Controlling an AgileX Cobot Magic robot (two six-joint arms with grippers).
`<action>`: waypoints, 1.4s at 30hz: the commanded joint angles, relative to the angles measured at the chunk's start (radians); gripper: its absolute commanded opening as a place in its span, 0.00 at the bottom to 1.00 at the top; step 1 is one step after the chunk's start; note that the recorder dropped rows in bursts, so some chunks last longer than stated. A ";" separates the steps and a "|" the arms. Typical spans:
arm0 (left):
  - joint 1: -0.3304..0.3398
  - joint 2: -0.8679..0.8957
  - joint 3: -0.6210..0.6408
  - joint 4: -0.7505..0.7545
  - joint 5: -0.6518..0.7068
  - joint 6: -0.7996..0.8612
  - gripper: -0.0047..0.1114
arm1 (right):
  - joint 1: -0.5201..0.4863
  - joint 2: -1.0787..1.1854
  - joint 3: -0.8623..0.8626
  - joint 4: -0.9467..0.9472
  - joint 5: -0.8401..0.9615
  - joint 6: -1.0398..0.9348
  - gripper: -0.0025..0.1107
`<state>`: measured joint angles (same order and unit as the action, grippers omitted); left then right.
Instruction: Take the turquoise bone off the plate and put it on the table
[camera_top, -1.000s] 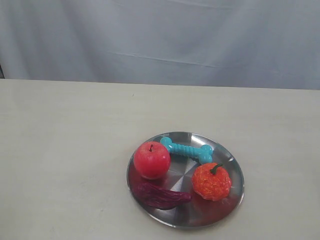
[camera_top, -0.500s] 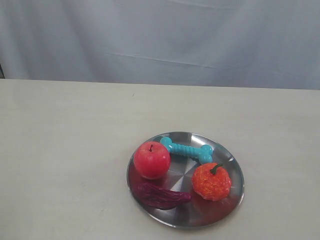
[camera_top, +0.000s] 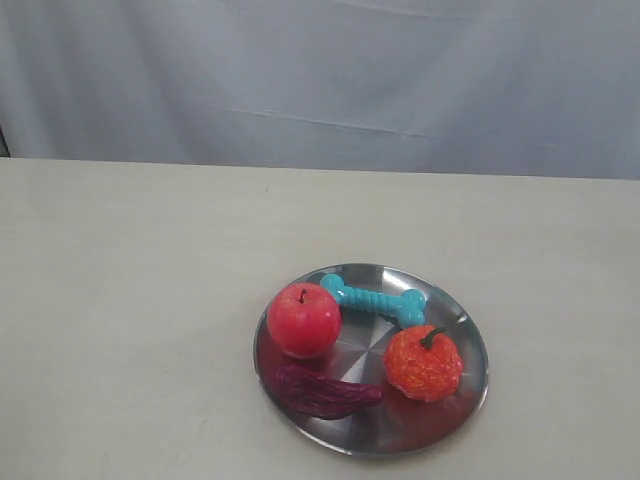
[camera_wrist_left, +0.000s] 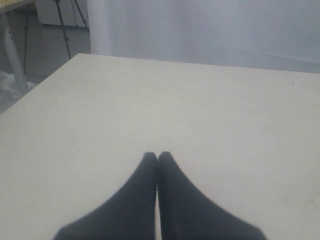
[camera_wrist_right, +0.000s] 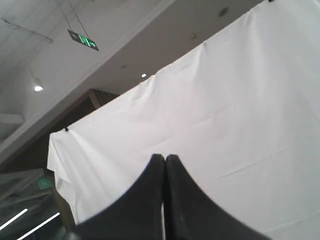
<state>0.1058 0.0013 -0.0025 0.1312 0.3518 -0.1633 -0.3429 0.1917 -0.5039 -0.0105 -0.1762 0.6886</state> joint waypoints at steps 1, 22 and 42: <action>-0.005 -0.001 0.003 0.001 -0.006 -0.001 0.04 | -0.002 0.195 -0.235 -0.075 0.222 -0.005 0.02; -0.005 -0.001 0.003 0.001 -0.006 -0.001 0.04 | 0.096 1.191 -1.016 0.296 1.160 -1.079 0.02; -0.005 -0.001 0.003 0.001 -0.006 -0.001 0.04 | 0.127 1.703 -1.034 0.301 1.177 -1.407 0.17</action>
<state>0.1058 0.0013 -0.0025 0.1312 0.3518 -0.1633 -0.2347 1.8564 -1.5322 0.2813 1.0000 -0.6746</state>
